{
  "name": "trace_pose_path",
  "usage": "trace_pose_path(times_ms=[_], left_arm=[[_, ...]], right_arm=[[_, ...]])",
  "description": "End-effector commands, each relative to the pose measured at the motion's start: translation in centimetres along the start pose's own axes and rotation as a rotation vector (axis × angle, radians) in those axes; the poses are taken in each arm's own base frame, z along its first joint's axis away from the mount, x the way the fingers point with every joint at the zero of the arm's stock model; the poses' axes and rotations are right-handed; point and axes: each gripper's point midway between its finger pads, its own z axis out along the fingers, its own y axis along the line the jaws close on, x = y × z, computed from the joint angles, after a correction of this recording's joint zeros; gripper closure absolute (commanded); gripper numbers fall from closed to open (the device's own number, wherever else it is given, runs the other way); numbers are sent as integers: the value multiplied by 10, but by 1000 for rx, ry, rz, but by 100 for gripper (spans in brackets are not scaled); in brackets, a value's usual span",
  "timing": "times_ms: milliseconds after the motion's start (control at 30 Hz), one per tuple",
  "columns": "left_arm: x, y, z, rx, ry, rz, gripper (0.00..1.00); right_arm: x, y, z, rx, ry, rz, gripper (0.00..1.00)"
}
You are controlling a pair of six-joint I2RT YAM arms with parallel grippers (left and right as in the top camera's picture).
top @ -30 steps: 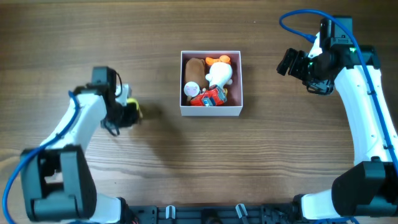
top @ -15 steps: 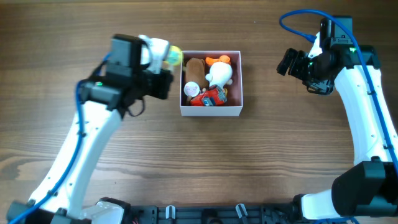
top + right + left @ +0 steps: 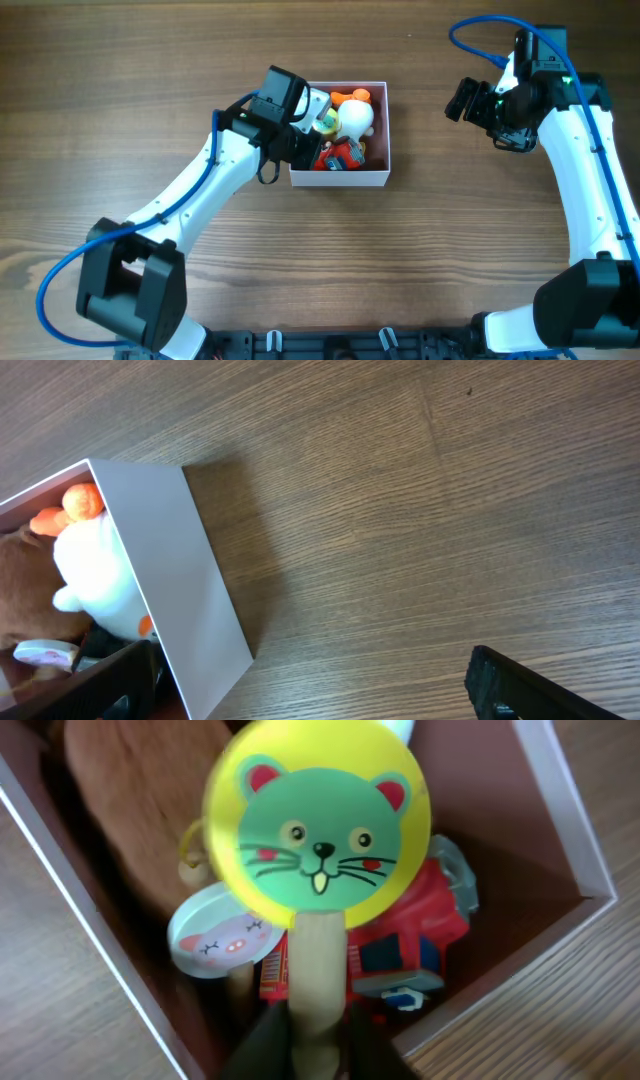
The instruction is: Pack container
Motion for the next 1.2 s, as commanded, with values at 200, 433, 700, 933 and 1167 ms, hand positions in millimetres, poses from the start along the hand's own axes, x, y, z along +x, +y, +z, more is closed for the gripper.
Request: trace_pose_path(times_ms=[200, 433, 700, 933, 1167], left_arm=[[-2, -5, -23, -5, 0, 4, 0], [-27, 4, -100, -160, -136, -22, 0], [-11, 45, -186, -345, -306, -313, 0], [28, 105, -275, -563, -509, -636, 0], [51, 120, -320, -625, -622, -722, 0]], right_arm=[[4, -2, 4, 7, 21, 0, 2], [5, -2, 4, 8, 26, -2, 2], [-13, 38, -19, -193, -99, -319, 10], [-26, 88, -147, -416, -504, -523, 0], [20, 84, -248, -464, -728, -553, 0]])
